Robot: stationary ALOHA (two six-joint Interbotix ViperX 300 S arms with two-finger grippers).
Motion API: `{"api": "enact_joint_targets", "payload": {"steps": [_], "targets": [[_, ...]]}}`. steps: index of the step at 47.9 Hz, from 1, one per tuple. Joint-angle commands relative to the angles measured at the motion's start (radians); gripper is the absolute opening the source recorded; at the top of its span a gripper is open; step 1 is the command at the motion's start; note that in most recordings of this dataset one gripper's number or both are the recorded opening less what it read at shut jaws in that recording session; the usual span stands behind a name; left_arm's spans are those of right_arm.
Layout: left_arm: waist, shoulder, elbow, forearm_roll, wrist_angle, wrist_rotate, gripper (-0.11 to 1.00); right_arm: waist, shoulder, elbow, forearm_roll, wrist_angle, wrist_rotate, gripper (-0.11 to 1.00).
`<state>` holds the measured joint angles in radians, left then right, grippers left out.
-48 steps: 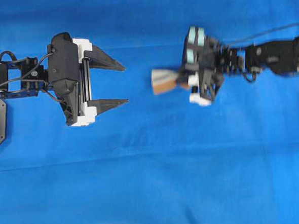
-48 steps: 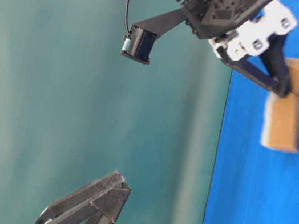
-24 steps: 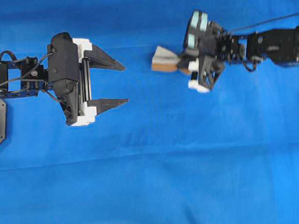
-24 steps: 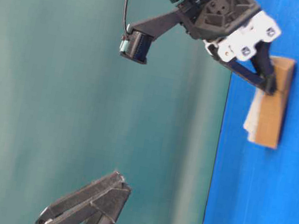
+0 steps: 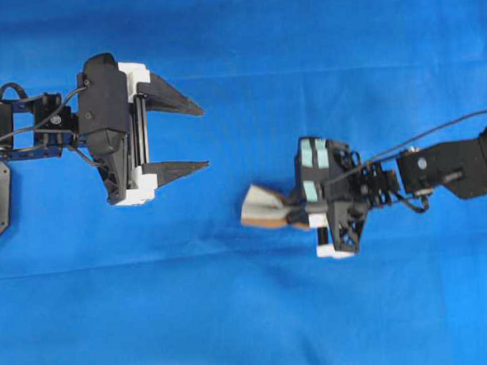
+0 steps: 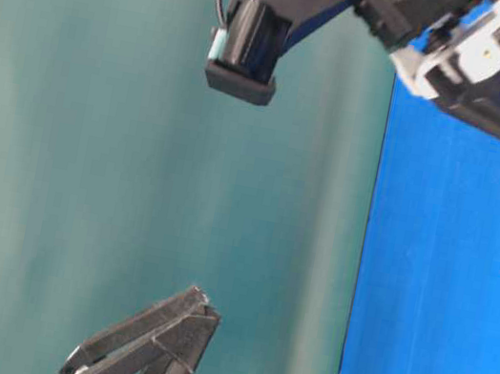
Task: Hand over the sponge with the left arm and wipe it with the right arm.
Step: 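Rub the held sponge back and forth with the right gripper, then lower the sponge to the table and open the right gripper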
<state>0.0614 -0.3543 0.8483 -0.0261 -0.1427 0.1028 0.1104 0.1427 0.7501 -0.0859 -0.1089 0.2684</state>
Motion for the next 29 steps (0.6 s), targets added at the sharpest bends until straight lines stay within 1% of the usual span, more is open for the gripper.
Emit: {"api": "enact_joint_targets", "payload": {"steps": [1,5,10,13,21,29], "targets": [[-0.002,-0.014,-0.009,-0.003,-0.008,0.0,0.9,0.025,-0.009,-0.015,0.002,0.0,0.009,0.22],[-0.002,-0.014,-0.008,-0.003,-0.008,-0.002,0.9,0.005,-0.009,-0.017,-0.003,0.005,0.003,0.22],[0.0,-0.012,-0.008,-0.003,-0.008,-0.005,0.9,-0.048,-0.009,-0.015,-0.012,0.021,-0.003,0.22],[-0.002,-0.012,-0.008,-0.003,-0.006,-0.006,0.9,-0.089,-0.009,-0.015,-0.029,0.037,-0.006,0.22],[-0.002,-0.012,-0.008,-0.003,-0.006,-0.006,0.9,-0.235,-0.009,-0.017,-0.086,0.046,-0.012,0.22],[0.0,-0.012,-0.006,-0.003,-0.005,-0.006,0.9,-0.324,-0.009,-0.023,-0.123,0.046,-0.014,0.22]]}}
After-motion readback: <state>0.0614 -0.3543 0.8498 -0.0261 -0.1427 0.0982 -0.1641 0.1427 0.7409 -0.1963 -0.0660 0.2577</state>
